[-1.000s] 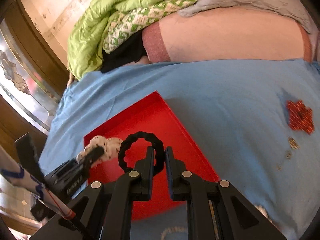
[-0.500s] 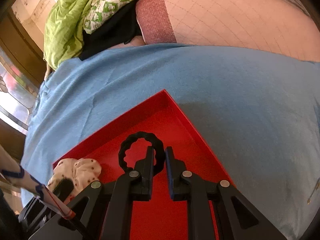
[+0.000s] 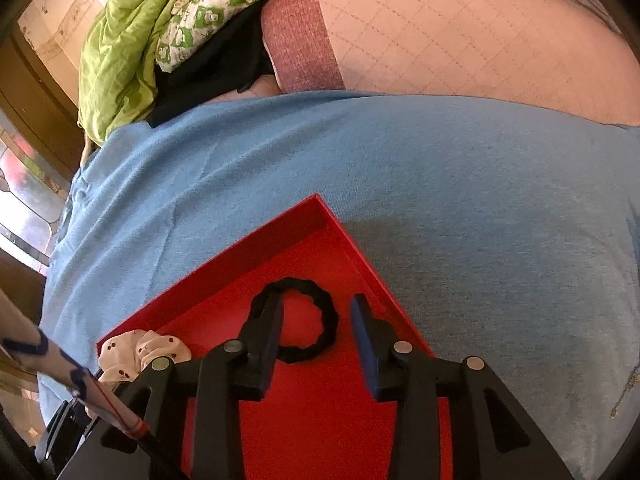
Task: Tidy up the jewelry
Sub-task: 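Carry both items into the red tray and open both tools to release, then move the left tool back to the pearl bracelet while the right tool reaches the plaid scrunchie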
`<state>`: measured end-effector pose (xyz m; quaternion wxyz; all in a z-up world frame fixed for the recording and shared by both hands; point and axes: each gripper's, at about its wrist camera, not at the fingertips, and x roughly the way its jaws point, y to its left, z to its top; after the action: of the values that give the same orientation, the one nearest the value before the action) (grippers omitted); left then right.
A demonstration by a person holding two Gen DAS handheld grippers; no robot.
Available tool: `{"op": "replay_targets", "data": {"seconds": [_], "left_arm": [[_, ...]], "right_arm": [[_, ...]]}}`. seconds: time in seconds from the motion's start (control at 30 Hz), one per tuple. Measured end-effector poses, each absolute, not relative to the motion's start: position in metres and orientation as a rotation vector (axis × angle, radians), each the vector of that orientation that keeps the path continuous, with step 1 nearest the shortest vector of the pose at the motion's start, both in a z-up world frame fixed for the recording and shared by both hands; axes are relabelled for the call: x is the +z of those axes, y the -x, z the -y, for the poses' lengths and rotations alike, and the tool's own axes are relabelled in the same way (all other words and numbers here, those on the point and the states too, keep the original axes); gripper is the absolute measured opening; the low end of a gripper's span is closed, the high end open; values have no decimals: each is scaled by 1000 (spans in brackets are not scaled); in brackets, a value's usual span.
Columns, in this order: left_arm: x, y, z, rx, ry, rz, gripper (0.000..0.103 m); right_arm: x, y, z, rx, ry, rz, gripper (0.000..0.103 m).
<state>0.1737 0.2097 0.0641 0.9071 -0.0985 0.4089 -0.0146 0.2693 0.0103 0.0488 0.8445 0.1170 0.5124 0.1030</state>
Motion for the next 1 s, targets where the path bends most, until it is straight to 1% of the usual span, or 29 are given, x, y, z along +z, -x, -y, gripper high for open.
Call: {"op": "replay_targets", "data": {"seconds": [0.1, 0.23, 0.3, 0.67, 1.0], "left_arm": [[70, -171, -208, -25, 199, -828, 44], [81, -165, -200, -21, 170, -795, 49], [86, -162, -194, -21, 152, -782, 50], [105, -144, -170, -12, 92, -731, 51], [117, -96, -135, -58, 43, -700, 54]], "right_arm": [[55, -264, -4, 224, -261, -1070, 37], [64, -251, 5, 234, -265, -1052, 37], [68, -245, 7, 242, -262, -1050, 37], [86, -188, 26, 274, -288, -1031, 38], [105, -103, 80, 239, -304, -1011, 38]]}}
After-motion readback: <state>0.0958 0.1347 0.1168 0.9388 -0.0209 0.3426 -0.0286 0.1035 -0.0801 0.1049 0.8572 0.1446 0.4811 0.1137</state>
